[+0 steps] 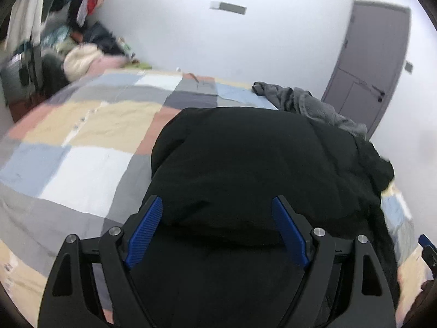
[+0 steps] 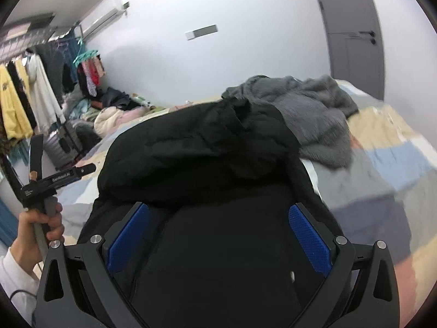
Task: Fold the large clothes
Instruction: 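Swing the held sleeve across the jacket body toward the right tool, then lower the sleeve onto the jacket and open the left tool while the right tool grips the jacket edge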
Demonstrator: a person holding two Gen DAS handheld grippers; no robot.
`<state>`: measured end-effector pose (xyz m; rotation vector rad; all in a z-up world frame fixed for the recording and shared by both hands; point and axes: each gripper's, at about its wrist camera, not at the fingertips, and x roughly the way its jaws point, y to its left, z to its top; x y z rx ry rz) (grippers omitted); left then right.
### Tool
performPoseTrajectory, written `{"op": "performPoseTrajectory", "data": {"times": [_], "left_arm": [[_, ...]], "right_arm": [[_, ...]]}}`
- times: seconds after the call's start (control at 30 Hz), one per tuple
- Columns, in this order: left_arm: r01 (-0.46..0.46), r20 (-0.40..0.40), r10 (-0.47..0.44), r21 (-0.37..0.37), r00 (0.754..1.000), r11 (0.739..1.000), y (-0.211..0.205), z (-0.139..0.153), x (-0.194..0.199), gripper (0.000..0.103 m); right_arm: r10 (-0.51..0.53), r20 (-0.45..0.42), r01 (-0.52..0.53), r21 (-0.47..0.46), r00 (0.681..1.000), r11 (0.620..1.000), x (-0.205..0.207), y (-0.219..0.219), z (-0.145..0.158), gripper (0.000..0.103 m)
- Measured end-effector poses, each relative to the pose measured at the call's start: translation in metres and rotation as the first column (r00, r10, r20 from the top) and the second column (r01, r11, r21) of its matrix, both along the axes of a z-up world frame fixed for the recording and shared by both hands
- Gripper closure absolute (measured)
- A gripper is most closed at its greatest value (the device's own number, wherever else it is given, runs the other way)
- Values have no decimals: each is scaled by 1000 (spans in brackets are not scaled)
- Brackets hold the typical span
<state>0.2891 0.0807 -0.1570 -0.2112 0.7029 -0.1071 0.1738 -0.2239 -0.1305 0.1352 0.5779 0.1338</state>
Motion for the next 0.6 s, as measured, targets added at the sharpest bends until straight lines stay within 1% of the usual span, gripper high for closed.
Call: {"op": "performPoseTrajectory", "data": {"times": [0.07, 0.13, 0.2, 0.27, 0.3, 0.37, 0.4, 0.43, 0.47, 0.5, 0.53, 0.57, 0.6], "left_arm": [[-12, -10, 12, -21, 1000, 1000, 4, -5, 15, 21], [-13, -14, 12, -17, 1000, 1000, 5, -7, 23, 21], [-1, -7, 1, 5, 1000, 1000, 3, -9, 32, 21], [13, -10, -13, 46, 1000, 999, -3, -11, 42, 21], [18, -10, -17, 58, 1000, 998, -3, -11, 45, 21], [20, -7, -19, 78, 1000, 997, -5, -12, 54, 21], [21, -5, -20, 82, 1000, 996, -5, -12, 57, 21], [24, -1, -24, 86, 1000, 996, -6, -11, 62, 21], [30, 4, -30, 91, 1000, 995, -9, -10, 67, 21], [33, 6, -34, 97, 999, 995, -10, -10, 69, 21], [35, 6, -36, 111, 999, 993, -12, -10, 74, 21], [37, 6, -38, 127, 999, 991, -15, -10, 78, 21], [38, 7, -40, 137, 999, 990, -18, -8, 80, 21]], "right_arm": [[-5, 4, 5, -22, 1000, 1000, 31, 1, 4, 0], [-23, -4, 23, 8, 1000, 1000, 71, -6, 4, 0], [-29, -11, 30, 38, 1000, 999, 102, -15, 2, 0], [-49, -25, 51, 75, 998, 996, 136, -25, -3, 0], [-56, -33, 58, 90, 998, 994, 144, -29, -6, 1], [-54, -58, 61, 137, 997, 989, 169, -39, -15, 7], [-38, -62, 47, 142, 997, 989, 174, -38, -16, 11], [-16, -64, 24, 136, 998, 990, 180, -34, -18, 21], [15, -67, -8, 114, 998, 993, 184, -28, -19, 39], [32, -76, -28, 52, 997, 998, 187, -18, -19, 49], [38, -83, -38, -5, 996, 999, 188, -10, -19, 71], [40, -73, -44, -58, 997, 997, 185, -4, -15, 80], [37, -57, -41, -70, 998, 997, 182, -3, -10, 83]]}}
